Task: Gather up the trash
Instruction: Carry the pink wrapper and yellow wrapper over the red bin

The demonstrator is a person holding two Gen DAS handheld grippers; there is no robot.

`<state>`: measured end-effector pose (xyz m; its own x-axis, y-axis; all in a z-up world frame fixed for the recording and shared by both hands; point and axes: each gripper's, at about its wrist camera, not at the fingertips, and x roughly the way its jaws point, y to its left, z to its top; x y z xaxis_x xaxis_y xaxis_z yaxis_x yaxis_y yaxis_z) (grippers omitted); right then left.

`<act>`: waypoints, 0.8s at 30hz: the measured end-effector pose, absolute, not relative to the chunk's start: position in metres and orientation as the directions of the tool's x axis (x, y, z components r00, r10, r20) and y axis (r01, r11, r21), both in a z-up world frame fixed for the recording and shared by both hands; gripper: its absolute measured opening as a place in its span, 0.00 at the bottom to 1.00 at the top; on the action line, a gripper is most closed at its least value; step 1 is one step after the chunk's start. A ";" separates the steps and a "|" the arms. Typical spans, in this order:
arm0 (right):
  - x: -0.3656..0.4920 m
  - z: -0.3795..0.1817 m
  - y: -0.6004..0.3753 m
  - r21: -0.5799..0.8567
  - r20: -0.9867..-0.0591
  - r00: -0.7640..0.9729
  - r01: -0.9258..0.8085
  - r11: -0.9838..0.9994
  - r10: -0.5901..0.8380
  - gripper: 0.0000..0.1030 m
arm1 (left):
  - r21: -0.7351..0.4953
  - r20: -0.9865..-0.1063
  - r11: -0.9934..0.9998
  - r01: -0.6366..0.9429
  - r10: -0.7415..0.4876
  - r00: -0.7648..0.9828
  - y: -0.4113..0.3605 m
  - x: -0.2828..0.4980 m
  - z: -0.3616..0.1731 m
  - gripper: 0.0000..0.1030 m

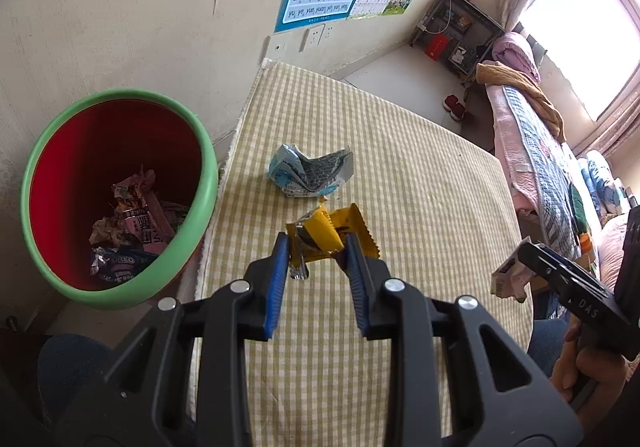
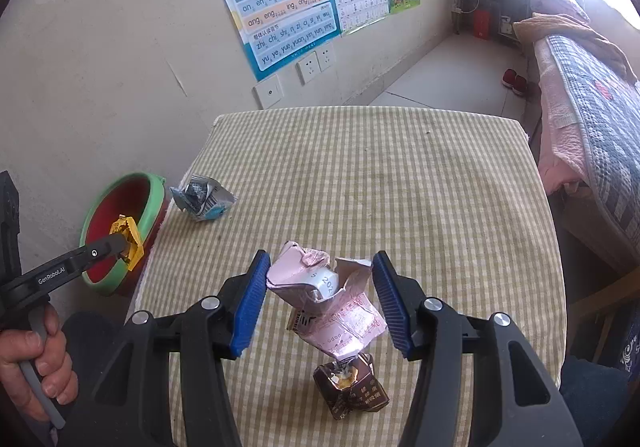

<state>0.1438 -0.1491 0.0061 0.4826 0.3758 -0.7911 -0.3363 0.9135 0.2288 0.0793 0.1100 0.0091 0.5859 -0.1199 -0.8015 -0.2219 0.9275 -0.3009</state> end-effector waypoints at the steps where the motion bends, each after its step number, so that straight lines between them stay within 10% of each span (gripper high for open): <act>1: 0.142 0.009 -0.145 0.226 -0.789 0.484 -0.344 0.912 0.378 0.50 | -0.304 -0.798 0.925 -0.228 -0.116 0.591 0.114 0.076 0.011 0.27; 24: 0.129 0.030 0.000 0.189 -0.767 0.414 -0.583 0.790 0.490 0.50 | -0.311 -0.775 0.854 -0.418 0.027 0.632 0.227 0.016 0.015 0.27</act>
<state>0.1292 -0.0002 0.0295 0.4140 0.4895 -0.7674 -0.5830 0.7901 0.1894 0.0159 0.2274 0.0148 0.6316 0.0268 -0.7748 -0.4179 0.8536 -0.3111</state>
